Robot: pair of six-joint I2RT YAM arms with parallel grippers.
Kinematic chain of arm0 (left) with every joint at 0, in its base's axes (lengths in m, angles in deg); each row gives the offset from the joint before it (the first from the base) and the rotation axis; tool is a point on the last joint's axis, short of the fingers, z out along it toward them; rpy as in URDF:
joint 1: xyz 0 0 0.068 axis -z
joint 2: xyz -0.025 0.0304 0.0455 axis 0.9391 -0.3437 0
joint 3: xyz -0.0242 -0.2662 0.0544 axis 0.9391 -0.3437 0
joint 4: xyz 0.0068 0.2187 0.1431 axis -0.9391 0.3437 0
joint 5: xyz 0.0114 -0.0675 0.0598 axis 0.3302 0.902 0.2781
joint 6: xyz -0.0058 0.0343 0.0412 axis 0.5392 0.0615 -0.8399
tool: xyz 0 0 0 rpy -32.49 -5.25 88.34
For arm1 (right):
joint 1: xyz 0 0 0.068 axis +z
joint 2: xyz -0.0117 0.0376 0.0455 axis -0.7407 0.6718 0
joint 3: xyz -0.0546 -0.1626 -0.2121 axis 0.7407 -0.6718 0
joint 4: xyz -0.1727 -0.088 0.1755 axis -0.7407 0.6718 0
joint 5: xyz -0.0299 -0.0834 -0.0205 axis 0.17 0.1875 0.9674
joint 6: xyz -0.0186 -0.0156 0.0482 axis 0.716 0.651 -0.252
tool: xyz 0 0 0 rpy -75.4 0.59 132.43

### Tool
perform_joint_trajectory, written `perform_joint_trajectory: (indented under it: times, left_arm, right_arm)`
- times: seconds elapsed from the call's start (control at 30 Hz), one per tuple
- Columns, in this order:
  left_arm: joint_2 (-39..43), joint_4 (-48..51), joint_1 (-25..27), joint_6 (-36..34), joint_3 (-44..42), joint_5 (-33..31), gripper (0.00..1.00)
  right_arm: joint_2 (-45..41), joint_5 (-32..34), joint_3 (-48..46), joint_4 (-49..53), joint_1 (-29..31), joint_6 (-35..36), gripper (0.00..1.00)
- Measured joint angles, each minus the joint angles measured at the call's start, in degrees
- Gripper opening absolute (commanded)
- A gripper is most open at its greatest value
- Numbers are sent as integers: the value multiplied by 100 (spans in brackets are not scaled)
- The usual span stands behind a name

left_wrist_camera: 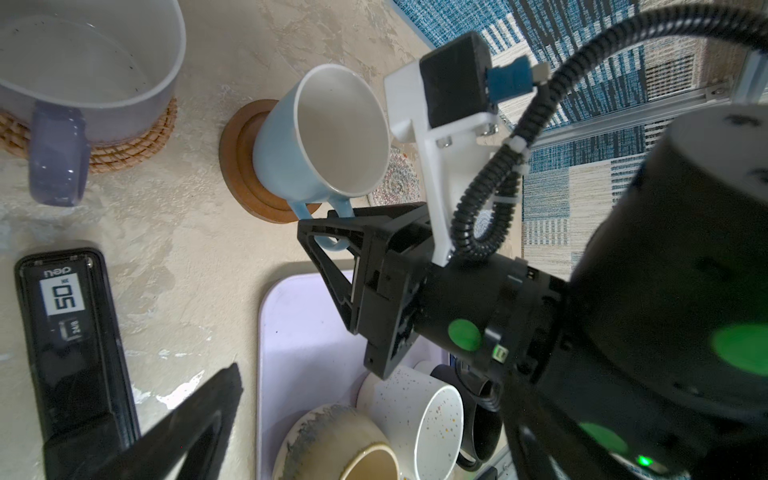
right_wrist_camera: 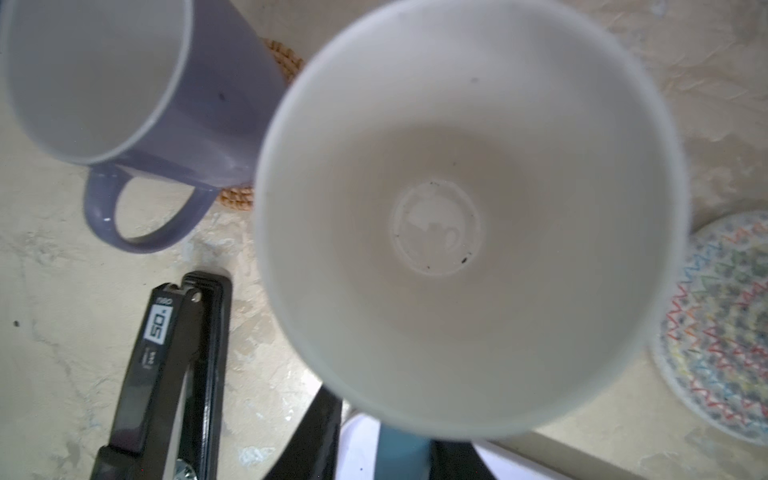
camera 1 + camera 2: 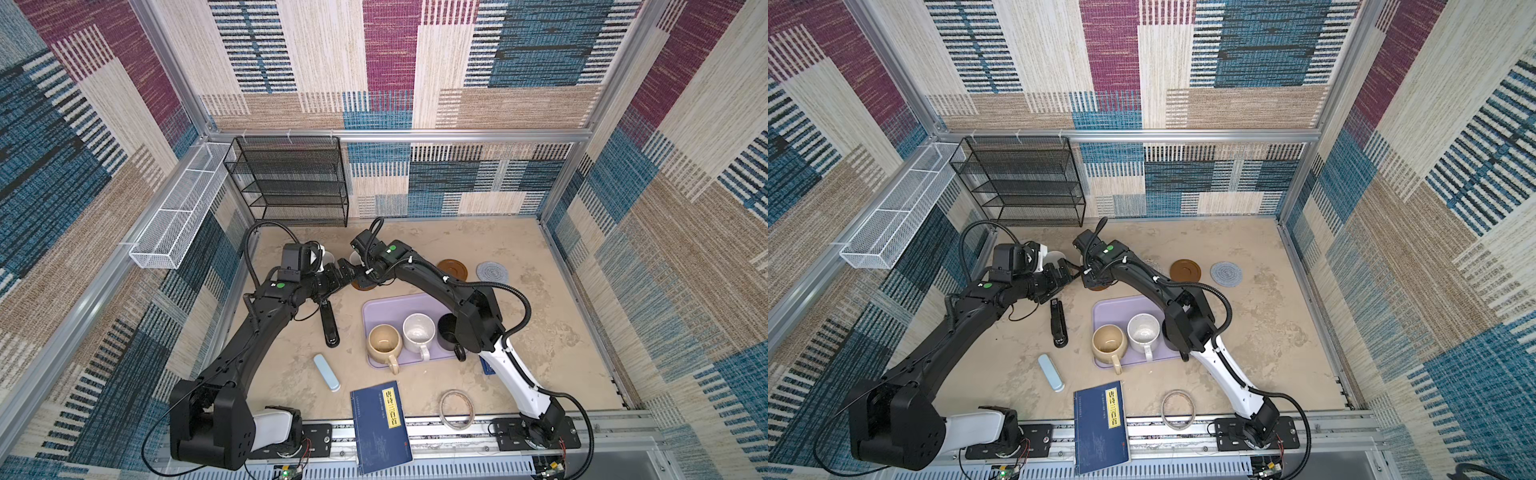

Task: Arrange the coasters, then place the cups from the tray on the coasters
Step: 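Lower the light blue mug onto the brown wooden coaster and open the right gripper, then withdraw the right gripper and move both grippers back over the tray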

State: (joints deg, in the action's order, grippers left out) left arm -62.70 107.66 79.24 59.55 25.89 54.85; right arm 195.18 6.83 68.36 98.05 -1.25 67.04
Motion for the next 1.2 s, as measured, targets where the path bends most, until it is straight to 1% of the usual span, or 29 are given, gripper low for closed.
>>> perform_joint_trajectory:
  times: [0.2, 0.43, 0.47, 0.57, 0.73, 0.77, 0.8, 0.87, 1.03, 1.2]
  left_arm:
    - [24, -7, 0, 15, -57, 0, 100]
    - [48, -15, 0, 17, -74, 0, 99]
    - [48, -15, 0, 15, -74, 2, 100]
    - [48, 109, 0, 11, 2, 4, 99]
    - [212, 275, 0, -31, 140, 2, 100]
    - [267, 315, 0, -31, 168, 2, 99]
    - [317, 356, 0, -33, 197, 4, 100]
    - [402, 411, 0, -35, 216, 39, 100]
    - [647, 522, 4, -55, 210, 278, 100]
    - [942, 605, 20, -52, 118, 286, 100]
  right_arm:
    - [-28, -105, -70, -107, 11, -55, 34]
    - [-20, 7, -7, -101, 22, -92, 35]
    - [-26, 11, -11, -103, 24, -92, 37]
    - [-197, 31, -260, -170, 33, -101, 51]
    - [-745, 63, -774, -472, 37, -94, 61]
    - [-848, 70, -861, -566, 37, -94, 66]
    - [-946, 90, -951, -643, 37, -96, 92]
    - [-1132, 157, -1115, -745, 37, -129, 99]
    - [-1786, 391, -1731, -1012, 37, -70, 100]
    - [-2741, 619, -2977, -1563, 37, -66, 99]
